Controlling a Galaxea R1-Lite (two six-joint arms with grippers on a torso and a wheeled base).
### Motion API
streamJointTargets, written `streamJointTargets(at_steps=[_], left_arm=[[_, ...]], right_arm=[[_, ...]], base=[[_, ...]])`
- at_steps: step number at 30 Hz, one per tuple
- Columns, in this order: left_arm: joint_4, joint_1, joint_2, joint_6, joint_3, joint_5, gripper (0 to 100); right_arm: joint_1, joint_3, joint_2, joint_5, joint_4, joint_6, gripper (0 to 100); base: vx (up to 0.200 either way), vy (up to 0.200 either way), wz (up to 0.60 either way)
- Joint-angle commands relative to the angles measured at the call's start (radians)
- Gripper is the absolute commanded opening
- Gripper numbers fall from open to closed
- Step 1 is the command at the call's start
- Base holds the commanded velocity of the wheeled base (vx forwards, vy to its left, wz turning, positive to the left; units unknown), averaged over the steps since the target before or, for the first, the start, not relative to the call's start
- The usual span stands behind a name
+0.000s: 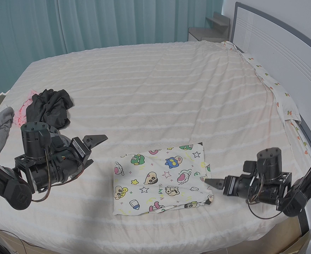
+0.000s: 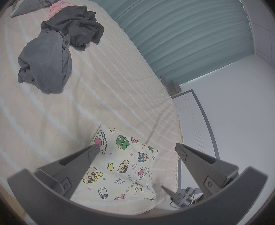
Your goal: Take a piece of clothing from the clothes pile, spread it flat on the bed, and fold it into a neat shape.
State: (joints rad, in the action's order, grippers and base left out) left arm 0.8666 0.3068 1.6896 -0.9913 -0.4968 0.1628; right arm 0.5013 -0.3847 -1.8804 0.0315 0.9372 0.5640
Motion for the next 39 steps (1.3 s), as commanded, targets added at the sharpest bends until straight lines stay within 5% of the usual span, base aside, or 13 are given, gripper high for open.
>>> streamJointTargets(at_steps=[1,12,33,34,39], left_arm=[[0.0,0.002,0.009,-0.001,0.0,0.0,100],[0.002,0.0,0.021,0.0,0.006,0.0,100],[0.002,0.002,0.036,0.0,0.006,0.0,100],[0.002,0.0,0.036,0.0,0.006,0.0,100],[0.002,0.0,0.039,0.0,0.006,0.0,100]], right_arm=[[-0.087,-0.178,-0.014,0.004,-0.021,-0.001,100],[-0.132,-0.605,-0.252,0.113,-0.267,-0.001,100],[-0.124,-0.749,-0.405,0.122,-0.275,-0.024,100],[-0.124,-0.755,-0.408,0.123,-0.273,-0.024,0],[-0.124,-0.76,-0.41,0.119,-0.268,-0.036,0]], base=[[0.0,0.0,0.0],[0.0,0.0,0.0],[0.0,0.0,0.0],[0.0,0.0,0.0],[0.0,0.0,0.0]])
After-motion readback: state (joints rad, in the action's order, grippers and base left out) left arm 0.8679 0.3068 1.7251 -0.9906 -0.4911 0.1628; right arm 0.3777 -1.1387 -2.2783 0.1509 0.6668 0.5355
